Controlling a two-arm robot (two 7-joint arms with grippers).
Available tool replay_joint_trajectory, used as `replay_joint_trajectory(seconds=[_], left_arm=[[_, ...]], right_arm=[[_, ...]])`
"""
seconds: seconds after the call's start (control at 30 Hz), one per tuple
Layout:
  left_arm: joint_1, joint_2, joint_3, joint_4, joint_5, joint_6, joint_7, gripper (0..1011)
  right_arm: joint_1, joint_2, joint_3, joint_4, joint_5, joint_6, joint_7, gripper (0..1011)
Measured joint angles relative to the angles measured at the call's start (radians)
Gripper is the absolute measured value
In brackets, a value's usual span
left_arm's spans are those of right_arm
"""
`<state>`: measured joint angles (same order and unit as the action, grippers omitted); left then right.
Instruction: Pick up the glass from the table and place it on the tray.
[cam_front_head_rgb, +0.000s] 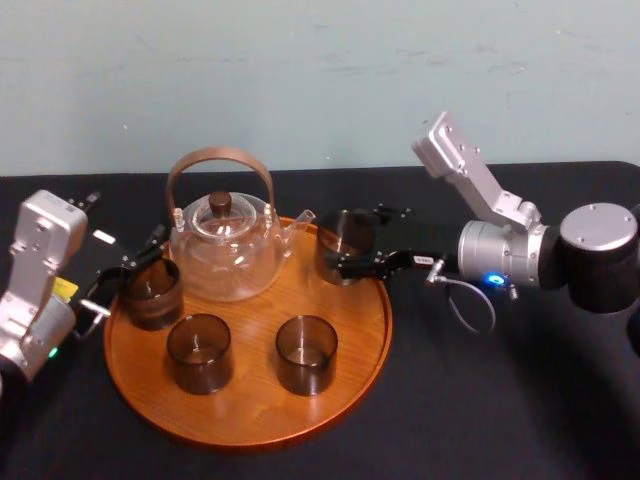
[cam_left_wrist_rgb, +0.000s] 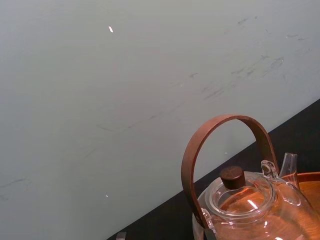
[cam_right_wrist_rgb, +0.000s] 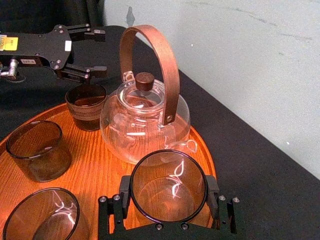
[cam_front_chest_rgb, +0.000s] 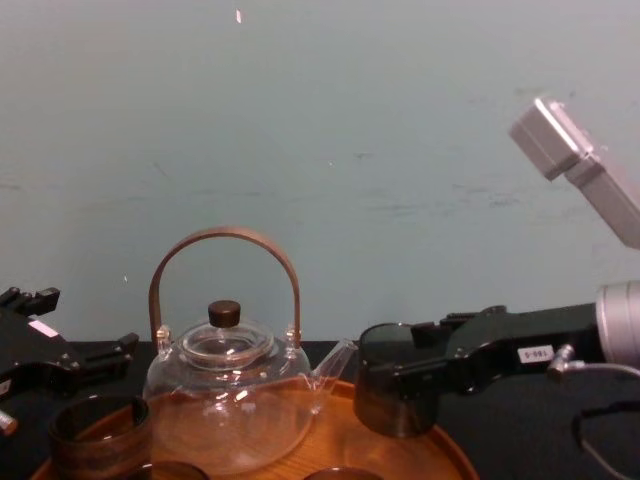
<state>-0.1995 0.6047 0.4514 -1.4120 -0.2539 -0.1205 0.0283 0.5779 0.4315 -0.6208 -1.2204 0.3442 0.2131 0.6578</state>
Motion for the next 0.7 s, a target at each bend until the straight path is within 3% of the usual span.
replay_joint_trajectory(seconds=[0.7], left_arm=[[0.000,0.000,0.000,0.000,0.000,0.000,0.000,1001]], right_arm=[[0.024,-0.063,-0.022,0.133,-0.001,-0.050,0.021,902]])
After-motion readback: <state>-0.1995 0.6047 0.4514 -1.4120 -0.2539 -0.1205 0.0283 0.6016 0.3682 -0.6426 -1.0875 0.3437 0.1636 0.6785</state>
